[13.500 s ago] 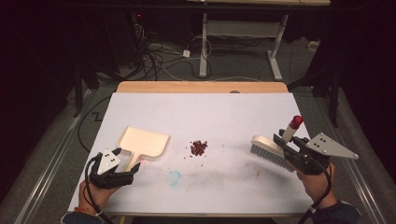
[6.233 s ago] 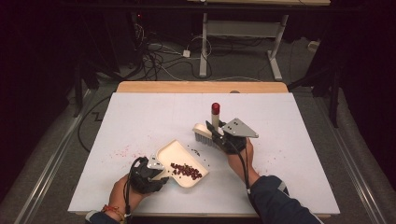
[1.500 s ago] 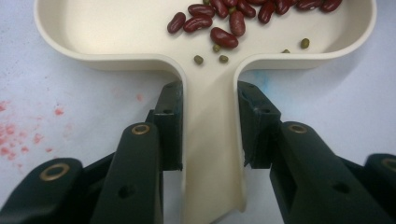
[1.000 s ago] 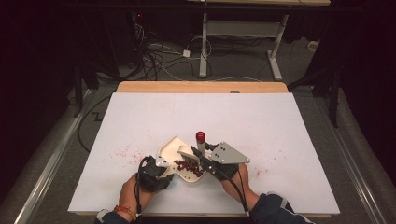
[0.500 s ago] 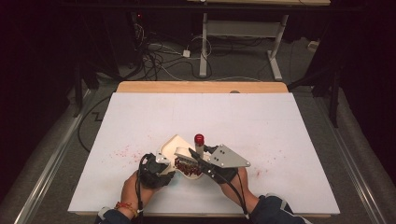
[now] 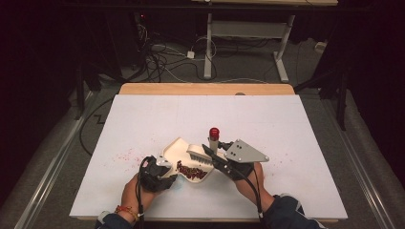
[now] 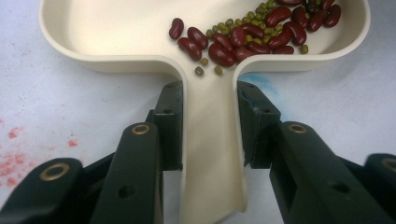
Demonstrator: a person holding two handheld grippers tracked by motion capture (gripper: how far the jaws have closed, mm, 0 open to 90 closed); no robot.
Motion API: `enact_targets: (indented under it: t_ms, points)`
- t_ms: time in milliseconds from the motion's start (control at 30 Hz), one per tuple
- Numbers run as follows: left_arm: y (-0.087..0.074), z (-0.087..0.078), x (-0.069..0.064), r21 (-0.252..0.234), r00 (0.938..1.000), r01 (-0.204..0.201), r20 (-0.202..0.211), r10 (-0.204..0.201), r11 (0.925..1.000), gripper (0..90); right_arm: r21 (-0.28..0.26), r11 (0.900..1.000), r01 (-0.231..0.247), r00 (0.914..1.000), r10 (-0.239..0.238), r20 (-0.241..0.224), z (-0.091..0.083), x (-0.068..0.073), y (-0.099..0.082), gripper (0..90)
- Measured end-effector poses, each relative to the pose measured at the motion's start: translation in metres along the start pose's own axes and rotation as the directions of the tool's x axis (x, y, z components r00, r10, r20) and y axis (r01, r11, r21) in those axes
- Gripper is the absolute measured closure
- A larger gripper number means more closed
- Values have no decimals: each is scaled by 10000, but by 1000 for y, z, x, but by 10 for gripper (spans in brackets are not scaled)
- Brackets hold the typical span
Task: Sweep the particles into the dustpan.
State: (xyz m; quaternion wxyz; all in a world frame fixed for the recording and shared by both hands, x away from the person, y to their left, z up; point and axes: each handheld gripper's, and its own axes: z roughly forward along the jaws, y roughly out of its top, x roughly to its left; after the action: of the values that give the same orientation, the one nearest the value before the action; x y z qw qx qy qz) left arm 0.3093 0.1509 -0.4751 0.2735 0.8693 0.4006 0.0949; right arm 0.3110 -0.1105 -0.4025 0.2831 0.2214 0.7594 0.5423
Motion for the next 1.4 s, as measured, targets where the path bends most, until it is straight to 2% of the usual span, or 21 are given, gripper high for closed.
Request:
enact_targets:
  t_ms: [400, 533, 700, 1067, 1267, 1400]
  points:
    - [-4, -3, 8, -69, 9998, 189, 28, -189, 9998, 636, 91, 9997, -238, 9997, 238, 80, -23, -30, -1, 700]
    - [-4, -4, 9, -126, 9997, 230, 22, -230, 9997, 636, 91, 9999, -47, 9992, 44, 387, -31, -39, -2, 700]
    - [-4, -4, 12, -143, 9997, 250, 11, -250, 9996, 636, 101, 9997, -242, 9976, 235, 653, -45, -52, -9, 700]
    - [-7, -7, 19, -219, 9993, 380, -65, -381, 9990, 636, 519, 9984, -220, 9970, 180, 758, -68, -76, -20, 700]
    - [-12, -9, 25, -232, 9983, 546, -213, -551, 9982, 636, 828, 9956, -434, 9948, 354, 959, -85, -93, -30, 700]
    - [-14, -11, 29, -319, 9966, 728, -362, -740, 9968, 636, 828, 9951, -534, 9957, 468, 799, -99, -104, -32, 700]
